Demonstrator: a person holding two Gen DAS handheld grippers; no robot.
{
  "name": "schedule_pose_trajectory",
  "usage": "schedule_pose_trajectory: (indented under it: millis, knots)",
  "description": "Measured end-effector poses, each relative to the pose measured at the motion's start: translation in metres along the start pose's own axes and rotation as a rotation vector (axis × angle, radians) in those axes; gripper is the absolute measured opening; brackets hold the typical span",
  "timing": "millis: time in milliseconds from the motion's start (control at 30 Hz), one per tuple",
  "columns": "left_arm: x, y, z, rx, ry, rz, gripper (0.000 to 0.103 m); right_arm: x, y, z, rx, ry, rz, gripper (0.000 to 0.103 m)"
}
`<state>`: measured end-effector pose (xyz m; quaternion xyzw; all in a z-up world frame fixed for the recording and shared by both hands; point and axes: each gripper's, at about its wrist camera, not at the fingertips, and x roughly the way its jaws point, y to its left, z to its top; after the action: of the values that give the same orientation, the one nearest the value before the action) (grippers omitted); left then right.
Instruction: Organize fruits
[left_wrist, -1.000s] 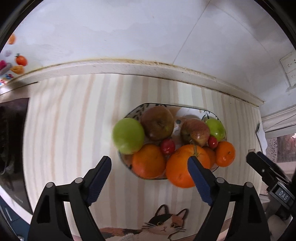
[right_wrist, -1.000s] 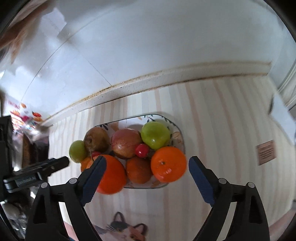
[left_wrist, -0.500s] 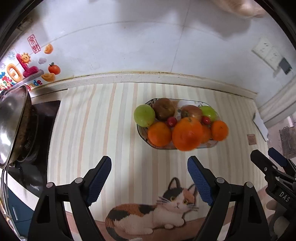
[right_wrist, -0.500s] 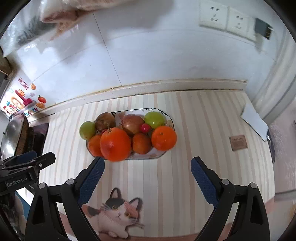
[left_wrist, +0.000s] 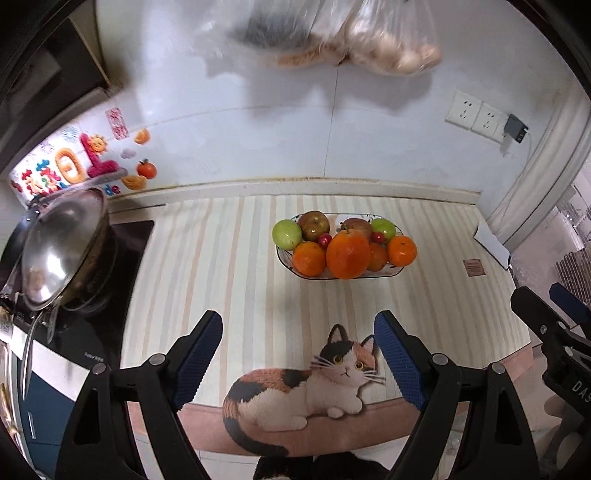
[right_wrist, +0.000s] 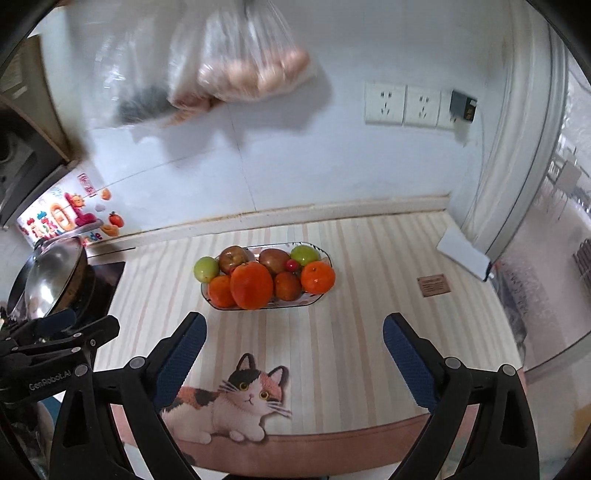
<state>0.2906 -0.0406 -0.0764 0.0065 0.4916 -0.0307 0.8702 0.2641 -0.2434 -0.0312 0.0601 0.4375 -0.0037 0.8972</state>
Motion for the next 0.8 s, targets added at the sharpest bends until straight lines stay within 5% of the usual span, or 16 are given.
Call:
schedule_pose_trajectory:
  millis: [333,800]
  knots:
    - [-0.083,-0.012,-0.059,-0.044,-0.131,0.038,0.084,-0.087,-0.004,-0.045,-0.051,-0.069,0.076,0.099]
    - [-0.149,-0.026,-0.116,-0.07,-0.172,0.055,0.084,-0.176,-0.014,-0.097,-0.088,-0.105,0.117,0.099]
